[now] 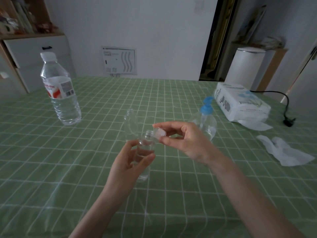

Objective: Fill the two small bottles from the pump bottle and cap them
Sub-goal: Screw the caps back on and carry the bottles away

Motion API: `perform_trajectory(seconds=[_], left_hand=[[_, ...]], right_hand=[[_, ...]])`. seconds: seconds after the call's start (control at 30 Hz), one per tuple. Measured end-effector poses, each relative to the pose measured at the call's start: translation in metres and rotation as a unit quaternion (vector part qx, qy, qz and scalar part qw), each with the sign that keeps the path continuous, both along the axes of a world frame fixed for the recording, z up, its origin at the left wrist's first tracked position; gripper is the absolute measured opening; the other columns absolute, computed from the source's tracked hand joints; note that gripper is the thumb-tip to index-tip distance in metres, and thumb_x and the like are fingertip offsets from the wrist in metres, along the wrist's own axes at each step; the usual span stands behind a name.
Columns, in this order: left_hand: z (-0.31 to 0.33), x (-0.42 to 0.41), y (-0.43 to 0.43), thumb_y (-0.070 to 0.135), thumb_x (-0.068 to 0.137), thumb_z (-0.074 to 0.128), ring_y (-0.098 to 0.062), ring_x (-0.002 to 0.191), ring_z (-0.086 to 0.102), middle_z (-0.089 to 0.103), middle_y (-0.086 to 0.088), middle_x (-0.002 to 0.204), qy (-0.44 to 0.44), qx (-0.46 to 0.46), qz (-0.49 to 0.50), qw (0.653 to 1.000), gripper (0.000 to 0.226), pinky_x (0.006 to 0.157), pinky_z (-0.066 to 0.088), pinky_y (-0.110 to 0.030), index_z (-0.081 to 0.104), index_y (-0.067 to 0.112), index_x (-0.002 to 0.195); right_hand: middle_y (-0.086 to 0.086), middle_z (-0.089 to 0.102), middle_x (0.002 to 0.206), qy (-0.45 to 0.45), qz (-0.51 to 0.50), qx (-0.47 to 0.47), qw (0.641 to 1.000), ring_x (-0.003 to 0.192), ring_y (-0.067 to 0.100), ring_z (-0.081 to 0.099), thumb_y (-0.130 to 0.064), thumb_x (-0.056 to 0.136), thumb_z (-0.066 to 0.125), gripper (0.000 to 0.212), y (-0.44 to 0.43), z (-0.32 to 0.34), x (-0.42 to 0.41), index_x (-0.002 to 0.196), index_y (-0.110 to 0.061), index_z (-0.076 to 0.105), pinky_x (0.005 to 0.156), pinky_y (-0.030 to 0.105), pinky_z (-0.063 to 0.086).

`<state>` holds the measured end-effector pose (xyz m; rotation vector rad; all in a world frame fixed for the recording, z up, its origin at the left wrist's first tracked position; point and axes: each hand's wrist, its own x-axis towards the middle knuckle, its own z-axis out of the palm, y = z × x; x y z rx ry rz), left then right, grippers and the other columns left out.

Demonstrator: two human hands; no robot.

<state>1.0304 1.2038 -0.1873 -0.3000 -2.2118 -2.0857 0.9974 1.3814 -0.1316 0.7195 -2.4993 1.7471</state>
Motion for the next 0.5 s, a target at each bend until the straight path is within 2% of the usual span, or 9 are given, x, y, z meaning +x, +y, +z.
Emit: perform_trajectory(seconds=[0.1,0.23,0.33,0.4,0.5], left_hand=[[0.0,0.0,0.002,0.035,0.065,0.066,-0.022,0.087,0.068,0.072,-0.001,0.095,0.004,-0.003,-0.008,1.0,0.038,0.084,0.055,-0.041,0.06,0.026,0.102],[0.001,-0.001,0.004,0.038,0.064,0.064,-0.022,0.082,0.065,0.07,0.004,0.093,0.005,-0.002,-0.013,1.0,0.042,0.075,0.055,-0.028,0.061,0.024,0.104],[0.003,-0.001,0.005,0.038,0.065,0.062,-0.016,0.076,0.063,0.069,0.009,0.089,0.005,-0.011,-0.012,1.0,0.038,0.068,0.052,-0.02,0.062,0.026,0.101],[0.006,-0.002,0.004,0.037,0.067,0.06,-0.019,0.077,0.062,0.069,0.009,0.088,0.004,-0.019,-0.013,1.0,0.033,0.069,0.052,-0.025,0.063,0.028,0.099],[0.009,-0.002,0.002,0.037,0.069,0.059,-0.027,0.083,0.061,0.068,0.007,0.089,0.008,-0.029,-0.029,0.999,0.03,0.075,0.054,-0.036,0.063,0.032,0.098]], right_hand=[[-0.01,0.07,0.095,-0.005,0.001,-0.026,1.0,0.09,0.003,0.067,-0.013,0.082,0.071,0.035,0.0,0.003,-0.001,0.107,-0.036,0.064,0.084,0.017,0.052],[-0.007,0.068,0.099,-0.012,0.002,-0.048,0.999,0.09,0.0,0.066,-0.012,0.081,0.071,0.027,-0.003,0.008,-0.001,0.1,-0.03,0.065,0.083,0.017,0.053],[-0.005,0.071,0.102,0.007,0.012,-0.025,1.0,0.094,0.006,0.068,-0.009,0.083,0.069,0.026,-0.005,0.014,-0.001,0.101,-0.028,0.067,0.085,0.018,0.054],[-0.002,0.071,0.108,0.023,0.017,0.001,1.0,0.098,0.011,0.069,-0.007,0.085,0.067,0.029,-0.004,0.018,0.0,0.103,-0.03,0.067,0.088,0.021,0.054],[-0.005,0.072,0.109,0.037,0.027,0.036,0.998,0.099,0.007,0.068,-0.005,0.085,0.066,0.034,-0.002,0.024,0.0,0.102,-0.034,0.067,0.089,0.018,0.052]])
